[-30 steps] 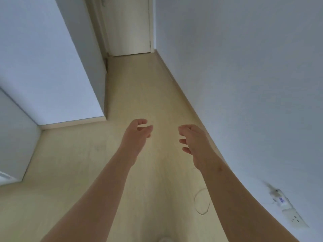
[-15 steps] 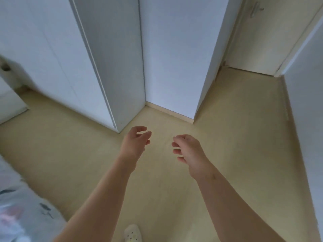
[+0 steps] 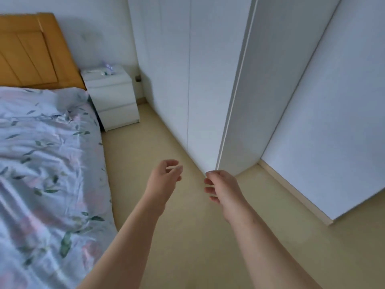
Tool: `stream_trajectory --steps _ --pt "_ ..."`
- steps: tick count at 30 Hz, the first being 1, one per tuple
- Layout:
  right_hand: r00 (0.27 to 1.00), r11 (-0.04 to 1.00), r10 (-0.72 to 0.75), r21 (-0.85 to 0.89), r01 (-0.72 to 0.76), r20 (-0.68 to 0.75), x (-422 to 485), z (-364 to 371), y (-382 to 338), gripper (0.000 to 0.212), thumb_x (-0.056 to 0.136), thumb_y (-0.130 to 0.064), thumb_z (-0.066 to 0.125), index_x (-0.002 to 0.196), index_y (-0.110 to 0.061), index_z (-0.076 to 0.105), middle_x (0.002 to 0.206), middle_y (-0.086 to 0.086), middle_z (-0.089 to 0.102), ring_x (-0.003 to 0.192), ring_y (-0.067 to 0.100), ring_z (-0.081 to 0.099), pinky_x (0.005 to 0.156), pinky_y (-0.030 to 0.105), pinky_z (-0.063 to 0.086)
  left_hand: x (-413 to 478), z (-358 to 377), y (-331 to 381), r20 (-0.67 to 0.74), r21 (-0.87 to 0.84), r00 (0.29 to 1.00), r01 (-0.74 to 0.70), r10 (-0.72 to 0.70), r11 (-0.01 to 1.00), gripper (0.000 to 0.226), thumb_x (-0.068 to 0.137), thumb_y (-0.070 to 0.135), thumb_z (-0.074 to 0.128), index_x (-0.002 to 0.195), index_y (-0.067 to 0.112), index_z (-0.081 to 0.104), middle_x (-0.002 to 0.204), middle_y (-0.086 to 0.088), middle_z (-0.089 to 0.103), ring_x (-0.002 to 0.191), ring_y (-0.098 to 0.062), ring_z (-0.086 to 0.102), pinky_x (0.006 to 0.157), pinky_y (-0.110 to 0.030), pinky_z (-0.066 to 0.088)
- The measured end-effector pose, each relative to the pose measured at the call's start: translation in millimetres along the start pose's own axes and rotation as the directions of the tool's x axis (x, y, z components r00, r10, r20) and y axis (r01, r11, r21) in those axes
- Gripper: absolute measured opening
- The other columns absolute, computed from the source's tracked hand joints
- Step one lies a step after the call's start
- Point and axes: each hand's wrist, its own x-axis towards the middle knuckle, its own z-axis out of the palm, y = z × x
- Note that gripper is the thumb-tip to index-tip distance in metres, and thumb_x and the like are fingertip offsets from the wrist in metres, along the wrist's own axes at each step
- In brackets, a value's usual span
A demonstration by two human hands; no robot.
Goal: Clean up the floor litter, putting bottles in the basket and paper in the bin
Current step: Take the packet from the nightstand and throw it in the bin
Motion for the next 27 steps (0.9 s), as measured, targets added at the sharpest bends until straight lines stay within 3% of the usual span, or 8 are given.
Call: stream_trajectory --steps 5,14,21,27 --pt "0.988 0.999 -0.011 -0.037 0.017 0.151 80 56 -41 0.012 0.093 -0.020 0.051 0.083 -0.022 0.057 0.088 -0.003 0.061 0.077 0.015 0.058 0.073 0.031 0.043 83 -29 18 -0.141 -0.024 0.990 0.015 -0.018 1.000 0.014 0.092 0.023 0.056 0.106 0.022 0.058 0.102 -0.003 0.065 0.085 -0.012 0.063 0.088 -0.036 0.049" --pt "0.960 0.996 -0.011 -0.077 0.033 0.278 255 119 -131 0.009 0.093 -0.018 0.050 0.088 -0.018 0.057 0.090 0.000 0.060 0.077 0.015 0.057 0.072 0.030 0.043 259 -38 72 -0.262 -0.046 0.963 0.052 -0.062 0.998 0.011 0.093 0.025 0.054 0.104 0.024 0.057 0.102 -0.001 0.065 0.094 -0.015 0.063 0.086 -0.036 0.050" --pt "0.916 0.990 0.024 -0.135 0.033 0.400 359 210 -184 0.010 0.092 -0.018 0.051 0.095 -0.016 0.059 0.089 -0.002 0.060 0.077 0.014 0.057 0.067 0.026 0.042 374 -90 99 -0.384 -0.119 0.917 0.070 -0.111 0.990 0.007 0.094 0.023 0.052 0.093 0.029 0.055 0.099 0.001 0.064 0.091 -0.013 0.063 0.087 -0.036 0.049" --pt "0.913 0.980 0.054 -0.198 0.030 0.404 447 300 -214 0.009 0.092 -0.018 0.052 0.093 -0.016 0.060 0.090 0.000 0.061 0.078 0.016 0.058 0.066 0.027 0.042 487 -165 98 -0.440 -0.226 0.881 0.078 -0.173 0.971 0.008 0.096 0.024 0.050 0.098 0.023 0.057 0.102 -0.002 0.064 0.092 -0.016 0.063 0.090 -0.038 0.048"
